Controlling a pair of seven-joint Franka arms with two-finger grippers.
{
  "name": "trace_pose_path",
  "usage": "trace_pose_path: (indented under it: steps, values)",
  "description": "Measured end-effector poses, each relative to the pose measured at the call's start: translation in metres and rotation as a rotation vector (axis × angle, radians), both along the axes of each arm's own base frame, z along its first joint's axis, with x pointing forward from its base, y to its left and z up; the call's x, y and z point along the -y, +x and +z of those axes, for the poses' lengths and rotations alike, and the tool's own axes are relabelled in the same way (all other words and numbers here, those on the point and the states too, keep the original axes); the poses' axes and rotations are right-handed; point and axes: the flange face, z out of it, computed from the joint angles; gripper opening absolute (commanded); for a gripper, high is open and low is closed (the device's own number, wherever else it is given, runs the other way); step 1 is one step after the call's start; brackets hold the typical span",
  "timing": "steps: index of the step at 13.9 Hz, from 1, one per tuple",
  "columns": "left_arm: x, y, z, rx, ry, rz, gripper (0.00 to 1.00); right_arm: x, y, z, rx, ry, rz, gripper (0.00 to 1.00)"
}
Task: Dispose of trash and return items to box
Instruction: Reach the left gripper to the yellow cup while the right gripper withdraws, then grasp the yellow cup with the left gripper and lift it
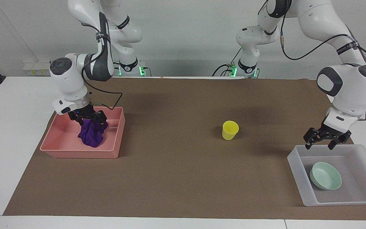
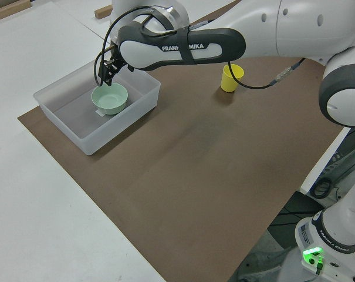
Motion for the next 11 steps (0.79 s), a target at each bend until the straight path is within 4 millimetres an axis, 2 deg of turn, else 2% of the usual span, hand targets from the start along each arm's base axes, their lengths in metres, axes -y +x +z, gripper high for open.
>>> trace_pose_path:
  steps: [3, 5, 7, 11]
  values:
    - [0.076, -0.030, 0.004, -0.046, -0.018, -0.005, 1.00, -0.009, -0.008, 0.055, 0.005, 0.001, -0.048, 1.00]
    - [0.123, -0.045, -0.009, -0.070, -0.024, -0.025, 1.00, -0.009, -0.014, 0.099, 0.007, 0.000, -0.057, 1.00]
    - [0.152, -0.060, -0.029, -0.058, -0.028, -0.050, 1.00, -0.009, -0.018, 0.137, 0.007, -0.001, -0.063, 1.00]
    - [0.189, -0.097, -0.072, -0.037, -0.033, -0.096, 1.00, -0.008, -0.027, 0.198, -0.016, -0.002, -0.063, 1.00]
